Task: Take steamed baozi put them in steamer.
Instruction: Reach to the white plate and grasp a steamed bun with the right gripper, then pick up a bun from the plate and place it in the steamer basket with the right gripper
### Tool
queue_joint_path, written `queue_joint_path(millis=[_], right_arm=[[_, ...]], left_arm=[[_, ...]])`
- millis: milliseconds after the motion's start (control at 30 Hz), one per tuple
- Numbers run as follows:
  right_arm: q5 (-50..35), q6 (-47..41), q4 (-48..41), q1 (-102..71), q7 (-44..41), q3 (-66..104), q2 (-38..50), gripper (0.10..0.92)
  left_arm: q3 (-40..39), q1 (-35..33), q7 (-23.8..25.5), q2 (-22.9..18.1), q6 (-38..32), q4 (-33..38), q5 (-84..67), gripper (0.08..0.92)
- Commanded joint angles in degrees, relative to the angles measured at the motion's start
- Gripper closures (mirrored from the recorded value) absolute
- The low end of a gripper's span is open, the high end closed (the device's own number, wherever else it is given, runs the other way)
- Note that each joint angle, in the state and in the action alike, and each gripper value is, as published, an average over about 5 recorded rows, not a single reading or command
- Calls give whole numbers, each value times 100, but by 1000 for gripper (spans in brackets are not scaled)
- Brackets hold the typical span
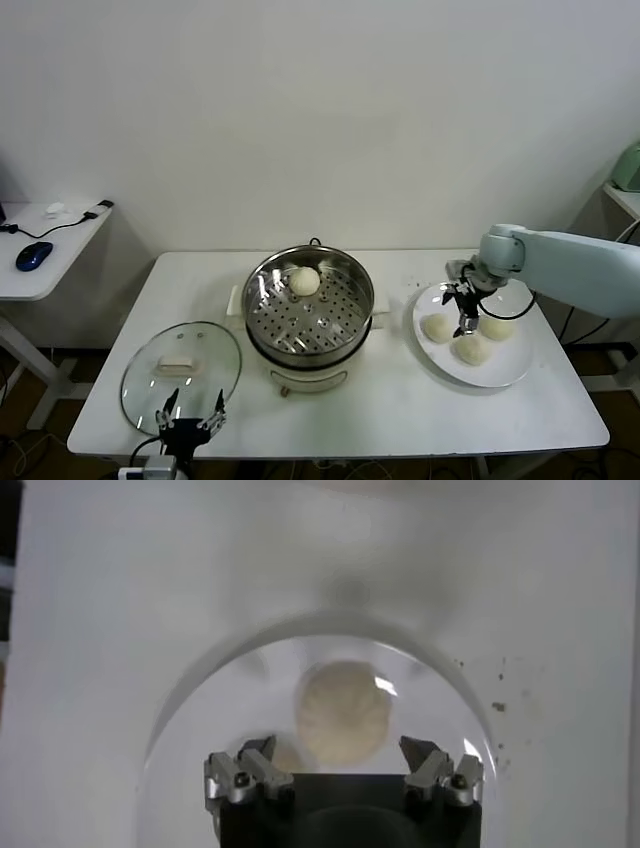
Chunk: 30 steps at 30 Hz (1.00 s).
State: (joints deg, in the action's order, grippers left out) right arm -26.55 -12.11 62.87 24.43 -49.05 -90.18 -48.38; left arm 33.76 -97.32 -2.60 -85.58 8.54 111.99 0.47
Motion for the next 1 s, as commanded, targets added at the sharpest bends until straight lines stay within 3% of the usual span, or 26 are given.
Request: queue_joint_path(millis=[33, 333, 733, 1000], right_arm=[[142, -303, -456, -763, 152, 681, -100, 203], [239, -286, -639, -863, 267, 817, -198, 206], [177, -176, -341, -543, 17, 815, -28, 300], [-666, 155, 163, 1054, -445, 124, 201, 312]], left_arm=[[4, -2, 0, 0, -1, -9, 6, 177], [0, -30, -12, 1, -23, 12, -2, 177], [6, -72, -61, 17, -65, 49, 16, 177], [-44, -84, -76, -17, -21, 129, 10, 177]])
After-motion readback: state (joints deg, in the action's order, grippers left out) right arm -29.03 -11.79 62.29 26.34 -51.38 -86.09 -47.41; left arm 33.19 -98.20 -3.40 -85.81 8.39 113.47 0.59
